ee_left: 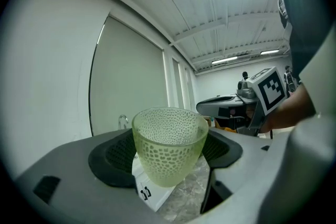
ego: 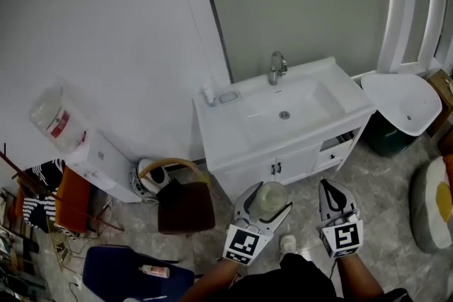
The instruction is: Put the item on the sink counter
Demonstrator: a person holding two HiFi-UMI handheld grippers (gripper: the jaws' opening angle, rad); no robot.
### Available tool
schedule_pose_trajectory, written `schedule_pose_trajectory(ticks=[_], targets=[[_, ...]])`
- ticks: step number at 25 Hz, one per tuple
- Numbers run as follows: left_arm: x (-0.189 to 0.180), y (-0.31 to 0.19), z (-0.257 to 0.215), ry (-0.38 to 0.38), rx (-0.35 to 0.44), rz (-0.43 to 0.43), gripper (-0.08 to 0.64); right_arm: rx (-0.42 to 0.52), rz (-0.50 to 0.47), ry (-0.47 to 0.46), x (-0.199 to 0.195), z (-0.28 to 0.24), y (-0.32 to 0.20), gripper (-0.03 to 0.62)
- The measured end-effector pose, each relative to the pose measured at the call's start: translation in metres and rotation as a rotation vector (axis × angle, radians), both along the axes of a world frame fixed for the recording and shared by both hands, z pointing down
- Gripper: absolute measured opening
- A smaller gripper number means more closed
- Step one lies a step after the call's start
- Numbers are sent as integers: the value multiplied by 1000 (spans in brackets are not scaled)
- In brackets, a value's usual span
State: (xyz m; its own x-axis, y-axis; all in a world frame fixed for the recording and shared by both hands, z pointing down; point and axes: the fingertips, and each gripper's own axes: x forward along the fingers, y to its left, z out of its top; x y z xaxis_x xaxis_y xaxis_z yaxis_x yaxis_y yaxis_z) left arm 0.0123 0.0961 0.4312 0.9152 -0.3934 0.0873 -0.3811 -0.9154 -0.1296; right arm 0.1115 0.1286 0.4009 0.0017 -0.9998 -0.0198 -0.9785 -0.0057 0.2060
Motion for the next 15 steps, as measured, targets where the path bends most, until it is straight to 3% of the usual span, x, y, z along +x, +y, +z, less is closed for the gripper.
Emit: schedule_pose_trajectory(ticks=[15], targets=[[83, -119, -5, -38, -12, -162, 391, -36, -161, -57, 92, 7, -136, 14]])
